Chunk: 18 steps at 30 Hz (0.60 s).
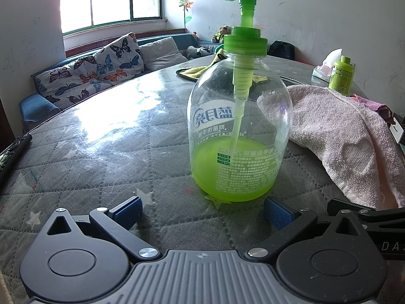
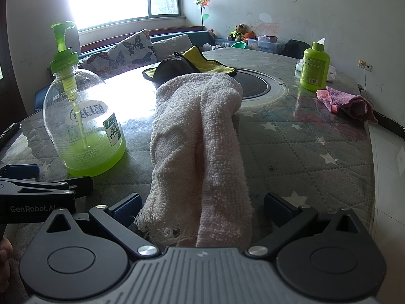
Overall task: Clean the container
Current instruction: 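Move the right tool toward the pink towel while the left tool approaches the soap bottle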
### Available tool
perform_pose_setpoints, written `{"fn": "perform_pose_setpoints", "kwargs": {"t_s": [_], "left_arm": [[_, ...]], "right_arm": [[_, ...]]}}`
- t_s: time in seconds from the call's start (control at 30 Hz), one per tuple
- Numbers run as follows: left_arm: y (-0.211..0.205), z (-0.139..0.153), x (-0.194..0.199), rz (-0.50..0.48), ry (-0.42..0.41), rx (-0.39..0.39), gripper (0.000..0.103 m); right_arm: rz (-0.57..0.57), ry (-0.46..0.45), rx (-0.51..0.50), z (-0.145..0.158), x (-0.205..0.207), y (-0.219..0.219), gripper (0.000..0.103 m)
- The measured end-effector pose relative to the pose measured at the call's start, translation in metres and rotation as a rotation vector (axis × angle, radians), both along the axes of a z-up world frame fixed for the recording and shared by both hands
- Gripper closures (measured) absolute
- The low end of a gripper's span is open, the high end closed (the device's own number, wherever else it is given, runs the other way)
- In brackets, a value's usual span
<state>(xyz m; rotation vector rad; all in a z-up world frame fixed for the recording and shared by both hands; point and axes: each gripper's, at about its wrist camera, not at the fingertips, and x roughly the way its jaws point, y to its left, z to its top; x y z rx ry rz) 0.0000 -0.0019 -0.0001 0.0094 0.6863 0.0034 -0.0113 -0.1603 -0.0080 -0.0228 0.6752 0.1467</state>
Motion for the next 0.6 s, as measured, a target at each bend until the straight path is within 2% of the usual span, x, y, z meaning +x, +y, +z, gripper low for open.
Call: {"fn": "perform_pose_setpoints", "kwargs": {"t_s": [0.23,0.6], "left_arm": [[-0.019,-0.001,0.000,0.000,0.001,-0.001,0.000],[-0.023,0.000,-0.005,0.017,0.026,-0.001,0.000]], "right_arm": [[0.000,0.001,-0.004,0.000,0.000,0.000,0.000],[-0.008,0.011,-0.009,0.003,-0.004,-0.004,0.000]]}}
